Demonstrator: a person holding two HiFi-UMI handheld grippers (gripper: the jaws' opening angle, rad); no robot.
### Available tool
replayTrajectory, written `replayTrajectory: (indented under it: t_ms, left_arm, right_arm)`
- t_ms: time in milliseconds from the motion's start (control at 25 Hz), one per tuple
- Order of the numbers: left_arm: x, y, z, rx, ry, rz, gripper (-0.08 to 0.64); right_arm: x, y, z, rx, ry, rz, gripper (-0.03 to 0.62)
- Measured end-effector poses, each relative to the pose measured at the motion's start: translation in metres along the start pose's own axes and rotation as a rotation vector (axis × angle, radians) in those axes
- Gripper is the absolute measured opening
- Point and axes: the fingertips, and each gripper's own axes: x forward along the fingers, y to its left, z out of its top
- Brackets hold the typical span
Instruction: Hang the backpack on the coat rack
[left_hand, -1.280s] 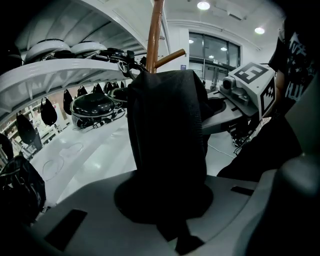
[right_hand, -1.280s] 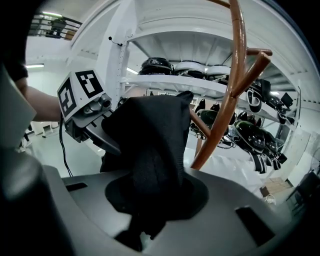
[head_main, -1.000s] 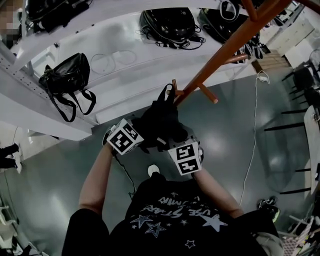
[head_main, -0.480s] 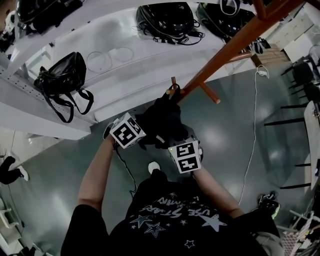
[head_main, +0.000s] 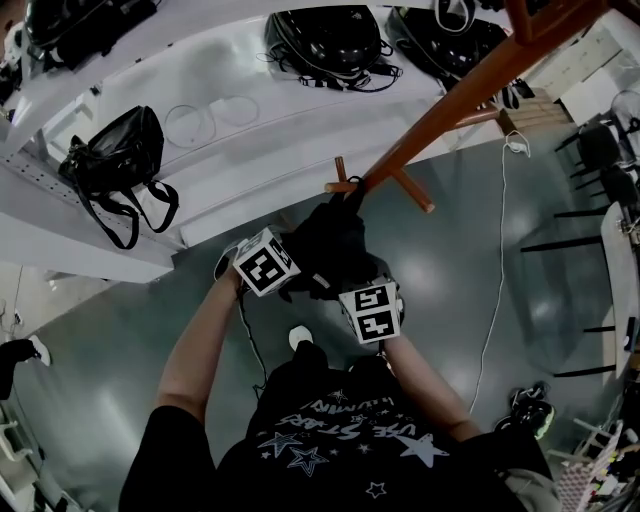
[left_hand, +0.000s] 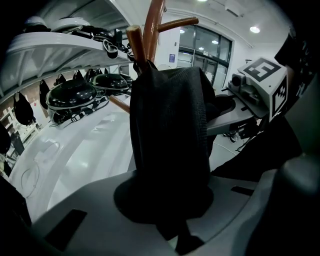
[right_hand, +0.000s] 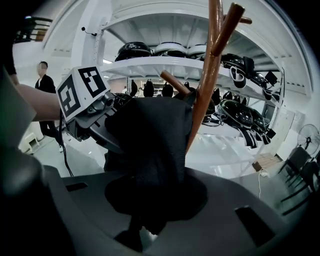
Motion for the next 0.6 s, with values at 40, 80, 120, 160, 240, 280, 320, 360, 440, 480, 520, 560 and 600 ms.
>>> replayTrajectory:
  t_ms: [40, 80, 120, 160, 240, 280, 320, 360, 440, 480, 520, 560, 600]
  left_arm:
    - [0.003, -0.001, 0.0, -0.001, 0.001, -0.003, 0.06]
    - [0.006, -0.001, 0.0, -0.004, 0.001, -0.007, 0.06]
    - [0.008, -0.002, -0.001, -0.008, 0.0, -0.011, 0.06]
    - [0.01, -0.002, -0.002, -0.014, 0.001, -0.013, 0.061]
    - [0.012, -0.004, -0.005, -0.029, 0.005, -0.017, 0.061]
    - [0.014, -0.004, -0.006, -0.035, 0.006, -0.019, 0.061]
    - [0.016, -0.005, -0.006, -0.039, 0.007, -0.02, 0.061]
    - [0.018, -0.005, -0.005, -0.041, 0.006, -0.019, 0.063]
    - [0.021, -0.004, -0.005, -0.047, 0.007, -0.014, 0.064]
    - [0.024, -0.003, -0.005, -0.051, 0.008, -0.011, 0.066]
    - [0.026, -0.002, -0.005, -0.054, 0.009, -0.007, 0.067]
    - [0.028, -0.001, -0.006, -0.058, 0.008, 0.0, 0.069]
    - [0.031, 0.001, -0.006, -0.063, 0.007, 0.009, 0.071]
  right_arm:
    - [0.001, -0.002, -0.002, 0.001, 0.005, -0.003, 0.087]
    - [0.002, -0.003, -0.005, 0.001, 0.01, -0.004, 0.087]
    - [0.003, -0.004, -0.007, -0.001, 0.016, -0.005, 0.087]
    - [0.004, -0.004, -0.009, -0.003, 0.021, -0.006, 0.089]
    - [0.004, -0.004, -0.012, -0.004, 0.031, -0.008, 0.089]
    - [0.005, -0.005, -0.014, -0.004, 0.035, -0.01, 0.089]
    - [0.006, -0.007, -0.015, -0.005, 0.039, -0.012, 0.091]
    - [0.008, -0.009, -0.018, -0.009, 0.043, -0.016, 0.092]
    - [0.012, -0.015, -0.023, -0.02, 0.056, -0.024, 0.095]
    - [0.014, -0.017, -0.025, -0.024, 0.064, -0.026, 0.098]
    - [0.016, -0.018, -0.025, -0.026, 0.071, -0.027, 0.101]
    - [0.018, -0.02, -0.025, -0.029, 0.076, -0.028, 0.103]
    - [0.02, -0.022, -0.025, -0.031, 0.081, -0.028, 0.106]
